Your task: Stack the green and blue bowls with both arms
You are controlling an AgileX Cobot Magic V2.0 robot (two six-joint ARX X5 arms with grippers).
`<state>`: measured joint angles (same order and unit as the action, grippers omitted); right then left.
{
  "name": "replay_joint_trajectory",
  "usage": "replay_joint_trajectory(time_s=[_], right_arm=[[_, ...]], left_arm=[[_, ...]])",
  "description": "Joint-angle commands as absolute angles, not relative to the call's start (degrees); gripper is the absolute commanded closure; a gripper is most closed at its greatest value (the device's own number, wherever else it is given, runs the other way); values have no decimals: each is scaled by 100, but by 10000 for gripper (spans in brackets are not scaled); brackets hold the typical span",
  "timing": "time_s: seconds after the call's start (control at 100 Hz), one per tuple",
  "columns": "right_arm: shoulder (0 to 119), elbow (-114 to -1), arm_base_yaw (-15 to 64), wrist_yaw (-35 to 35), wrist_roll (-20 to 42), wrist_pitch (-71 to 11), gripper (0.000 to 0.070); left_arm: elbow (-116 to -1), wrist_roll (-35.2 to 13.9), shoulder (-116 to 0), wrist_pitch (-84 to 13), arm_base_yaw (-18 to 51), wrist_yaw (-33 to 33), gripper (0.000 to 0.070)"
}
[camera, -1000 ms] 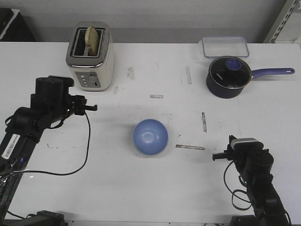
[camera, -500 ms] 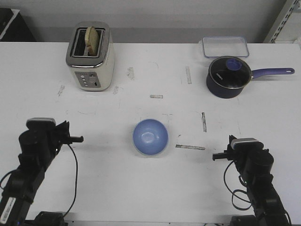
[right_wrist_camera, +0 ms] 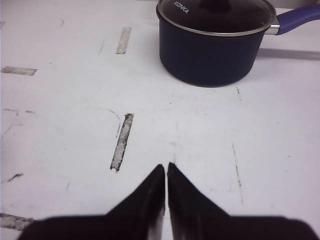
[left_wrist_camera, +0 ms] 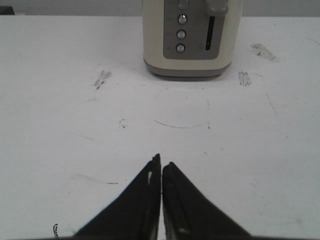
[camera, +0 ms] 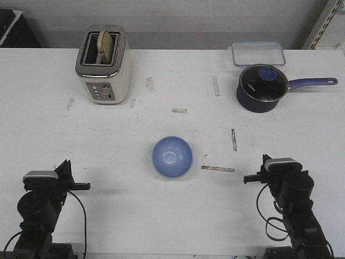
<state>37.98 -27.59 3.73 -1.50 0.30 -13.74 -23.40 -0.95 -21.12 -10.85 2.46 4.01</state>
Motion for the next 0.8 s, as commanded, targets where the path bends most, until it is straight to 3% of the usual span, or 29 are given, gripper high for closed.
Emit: replay_joint_trajectory(time_s=[0.0,0.79], right_arm=[[3824,-2794,379,-150,60,-1273,700],[3824,-2797,379,-150,60,-1243,700]], left_arm=[[-2397,-47,-2043,-1044,235,410,698],[-2316,-56,-1135,-1011,231,399,698]])
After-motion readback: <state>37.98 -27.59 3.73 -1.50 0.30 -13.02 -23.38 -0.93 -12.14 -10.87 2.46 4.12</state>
